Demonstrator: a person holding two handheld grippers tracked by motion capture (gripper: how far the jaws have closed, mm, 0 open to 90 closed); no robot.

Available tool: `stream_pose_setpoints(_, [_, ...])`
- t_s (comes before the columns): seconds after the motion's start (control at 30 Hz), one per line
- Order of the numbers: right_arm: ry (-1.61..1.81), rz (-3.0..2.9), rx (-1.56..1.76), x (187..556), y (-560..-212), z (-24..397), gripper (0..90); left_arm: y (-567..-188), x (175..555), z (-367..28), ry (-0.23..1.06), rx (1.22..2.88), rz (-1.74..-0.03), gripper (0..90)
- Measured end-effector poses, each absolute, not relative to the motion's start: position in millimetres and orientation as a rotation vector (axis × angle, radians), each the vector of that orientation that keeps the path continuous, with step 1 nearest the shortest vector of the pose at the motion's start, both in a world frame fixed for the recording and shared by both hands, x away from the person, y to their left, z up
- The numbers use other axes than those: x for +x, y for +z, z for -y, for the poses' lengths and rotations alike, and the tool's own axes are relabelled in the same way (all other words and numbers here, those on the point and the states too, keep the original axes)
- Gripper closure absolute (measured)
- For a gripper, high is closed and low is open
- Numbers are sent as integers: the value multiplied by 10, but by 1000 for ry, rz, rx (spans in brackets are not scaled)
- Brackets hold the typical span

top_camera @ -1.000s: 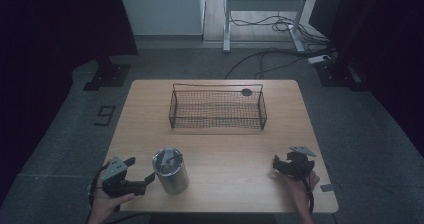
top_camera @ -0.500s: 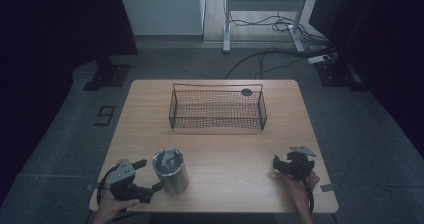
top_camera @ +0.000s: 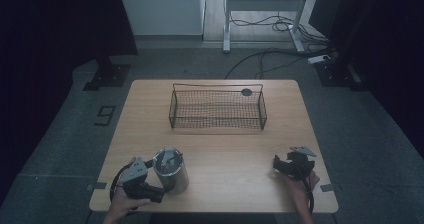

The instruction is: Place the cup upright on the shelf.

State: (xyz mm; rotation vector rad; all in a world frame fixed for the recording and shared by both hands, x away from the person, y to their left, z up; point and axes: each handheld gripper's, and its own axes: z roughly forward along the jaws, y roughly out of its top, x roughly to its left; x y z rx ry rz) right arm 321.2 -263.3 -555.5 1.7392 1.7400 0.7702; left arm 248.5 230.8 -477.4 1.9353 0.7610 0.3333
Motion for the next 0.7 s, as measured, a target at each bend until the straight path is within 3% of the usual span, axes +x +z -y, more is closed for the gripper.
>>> stream_pose_setpoints(0.7, [770, -1736, 1742, 3212, -5554, 2633, 96, -4887, 2680, -2076, 360, 1923, -807, 0])
